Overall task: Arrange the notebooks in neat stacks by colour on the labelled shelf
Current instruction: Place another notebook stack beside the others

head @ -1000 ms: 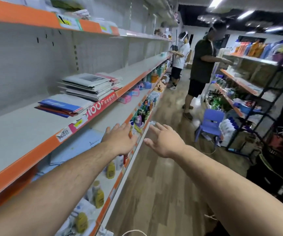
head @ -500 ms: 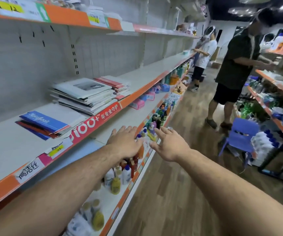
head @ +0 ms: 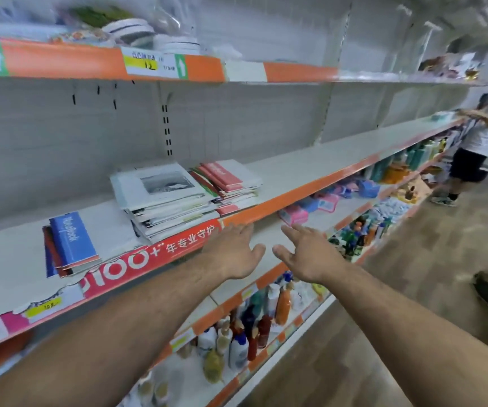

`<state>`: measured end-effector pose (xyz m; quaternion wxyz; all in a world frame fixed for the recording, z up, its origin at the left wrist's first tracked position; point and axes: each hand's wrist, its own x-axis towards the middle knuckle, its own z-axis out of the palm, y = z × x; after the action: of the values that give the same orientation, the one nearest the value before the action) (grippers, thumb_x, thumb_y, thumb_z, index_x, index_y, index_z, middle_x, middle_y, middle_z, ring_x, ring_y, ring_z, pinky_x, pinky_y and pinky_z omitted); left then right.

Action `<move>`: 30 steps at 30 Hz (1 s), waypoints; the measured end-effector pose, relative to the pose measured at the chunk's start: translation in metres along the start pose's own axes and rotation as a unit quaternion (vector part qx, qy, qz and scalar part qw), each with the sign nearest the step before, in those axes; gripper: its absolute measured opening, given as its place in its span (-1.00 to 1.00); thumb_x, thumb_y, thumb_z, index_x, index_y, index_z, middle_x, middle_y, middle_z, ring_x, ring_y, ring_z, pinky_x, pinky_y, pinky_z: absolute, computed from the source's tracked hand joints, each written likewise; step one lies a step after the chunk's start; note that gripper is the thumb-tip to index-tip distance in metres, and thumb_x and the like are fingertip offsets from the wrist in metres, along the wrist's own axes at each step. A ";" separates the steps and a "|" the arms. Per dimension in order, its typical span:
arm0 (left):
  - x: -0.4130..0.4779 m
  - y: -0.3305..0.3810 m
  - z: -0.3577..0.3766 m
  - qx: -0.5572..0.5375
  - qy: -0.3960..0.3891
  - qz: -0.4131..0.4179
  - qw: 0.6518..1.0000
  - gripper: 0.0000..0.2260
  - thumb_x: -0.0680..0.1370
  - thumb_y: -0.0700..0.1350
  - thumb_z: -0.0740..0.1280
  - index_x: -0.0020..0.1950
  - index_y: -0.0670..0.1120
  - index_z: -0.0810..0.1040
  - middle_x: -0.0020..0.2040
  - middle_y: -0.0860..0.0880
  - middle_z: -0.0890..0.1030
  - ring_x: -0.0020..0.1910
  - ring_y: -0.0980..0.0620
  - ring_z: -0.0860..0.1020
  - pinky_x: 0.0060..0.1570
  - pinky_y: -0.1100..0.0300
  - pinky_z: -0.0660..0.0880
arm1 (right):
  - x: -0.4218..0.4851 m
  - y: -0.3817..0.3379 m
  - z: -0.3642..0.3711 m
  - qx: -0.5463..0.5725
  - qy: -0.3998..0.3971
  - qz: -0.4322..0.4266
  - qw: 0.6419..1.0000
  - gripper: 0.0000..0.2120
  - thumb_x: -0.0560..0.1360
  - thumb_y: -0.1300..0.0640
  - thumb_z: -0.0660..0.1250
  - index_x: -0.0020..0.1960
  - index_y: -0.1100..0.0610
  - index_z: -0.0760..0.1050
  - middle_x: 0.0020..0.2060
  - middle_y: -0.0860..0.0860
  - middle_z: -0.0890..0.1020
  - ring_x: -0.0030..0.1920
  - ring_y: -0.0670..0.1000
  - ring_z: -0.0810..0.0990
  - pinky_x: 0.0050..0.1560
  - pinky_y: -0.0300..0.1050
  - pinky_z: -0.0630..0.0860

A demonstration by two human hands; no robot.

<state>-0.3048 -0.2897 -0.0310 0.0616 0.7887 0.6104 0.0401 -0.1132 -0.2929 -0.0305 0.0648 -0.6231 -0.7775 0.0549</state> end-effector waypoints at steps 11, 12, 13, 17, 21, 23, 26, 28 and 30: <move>0.154 -0.012 -0.031 0.010 0.071 -0.017 0.997 -0.43 0.66 0.17 0.00 0.61 -0.08 0.11 0.59 -0.09 0.21 0.57 -0.11 0.12 0.51 -0.07 0.10 | 0.138 0.033 -0.027 0.057 0.015 -0.046 0.997 -0.39 0.64 -0.18 0.14 0.58 0.11 0.19 0.56 0.09 0.22 0.55 0.08 0.18 0.48 -0.10 0.12; 0.168 -0.015 -0.034 0.007 0.069 -0.021 0.997 -0.43 0.67 0.16 0.00 0.62 -0.08 0.09 0.60 -0.08 0.19 0.58 -0.11 0.09 0.52 -0.06 0.09 | 0.153 0.035 -0.030 0.066 0.020 -0.042 0.997 -0.39 0.64 -0.18 0.15 0.58 0.10 0.21 0.56 0.08 0.24 0.55 0.07 0.21 0.48 -0.11 0.13; 0.180 -0.018 -0.037 0.006 0.067 -0.026 0.997 -0.42 0.67 0.16 -0.01 0.62 -0.09 0.07 0.60 -0.08 0.17 0.59 -0.11 0.06 0.52 -0.06 0.07 | 0.168 0.037 -0.034 0.073 0.025 -0.040 0.996 -0.41 0.63 -0.18 0.15 0.57 0.10 0.23 0.55 0.07 0.26 0.53 0.05 0.24 0.46 -0.14 0.14; 0.219 -0.035 -0.043 0.012 0.071 -0.051 0.996 -0.41 0.67 0.19 -0.03 0.63 -0.09 0.04 0.62 -0.08 0.13 0.60 -0.11 0.02 0.54 -0.08 0.04 | 0.226 0.037 -0.043 0.118 0.049 -0.040 0.991 -0.45 0.64 -0.18 0.15 0.52 0.11 0.32 0.49 0.02 0.38 0.47 0.03 0.35 0.43 -0.17 0.20; 0.235 -0.051 -0.046 0.009 0.062 -0.108 0.992 -0.43 0.66 0.19 -0.02 0.57 -0.11 0.22 0.54 -0.12 0.30 0.52 -0.13 0.23 0.47 -0.08 0.21 | 0.270 0.034 -0.037 0.181 0.027 -0.027 0.983 -0.43 0.61 -0.21 0.17 0.49 0.11 0.35 0.44 0.02 0.45 0.41 0.04 0.42 0.41 -0.09 0.31; 0.240 -0.058 -0.046 0.012 0.066 -0.149 0.987 -0.48 0.64 0.18 0.00 0.42 -0.12 0.40 0.38 -0.14 0.47 0.32 -0.12 0.42 0.30 -0.03 0.38 | 0.289 0.034 -0.034 0.193 0.010 -0.027 0.981 -0.41 0.60 -0.22 0.18 0.48 0.14 0.36 0.40 0.06 0.49 0.38 0.06 0.44 0.36 -0.08 0.34; 0.242 -0.061 -0.050 -0.004 0.086 -0.202 0.976 -0.58 0.64 0.14 0.07 0.21 -0.13 0.51 0.20 -0.11 0.56 0.08 -0.07 0.50 0.11 0.04 0.49 | 0.311 0.033 -0.032 0.221 -0.012 -0.026 0.975 -0.37 0.57 -0.26 0.24 0.43 0.19 0.39 0.33 0.08 0.53 0.33 0.10 0.48 0.27 -0.07 0.40; 0.238 -0.058 -0.051 0.002 0.085 -0.240 0.967 -0.58 0.63 0.12 0.11 0.29 -0.16 0.46 0.25 -0.11 0.50 0.19 -0.09 0.47 0.22 0.02 0.44 | 0.322 0.033 -0.030 0.226 -0.042 -0.027 0.973 -0.40 0.54 -0.26 0.30 0.32 0.21 0.45 0.24 0.08 0.56 0.22 0.09 0.54 0.10 -0.10 0.44; 0.234 -0.053 -0.052 0.012 0.086 -0.284 0.955 -0.51 0.61 0.15 0.12 0.38 -0.18 0.38 0.30 -0.17 0.46 0.28 -0.14 0.42 0.29 -0.04 0.41 | 0.335 0.035 -0.027 0.215 -0.067 -0.047 0.973 -0.58 0.50 -0.22 0.37 -0.02 0.16 0.51 -0.03 0.04 0.62 -0.13 -0.03 0.57 -0.22 -0.18 0.42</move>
<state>-0.3035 -0.0473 0.0096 0.0085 0.5769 0.8128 0.0810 -0.1473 0.0420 0.0013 0.1473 -0.5525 -0.7785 0.2590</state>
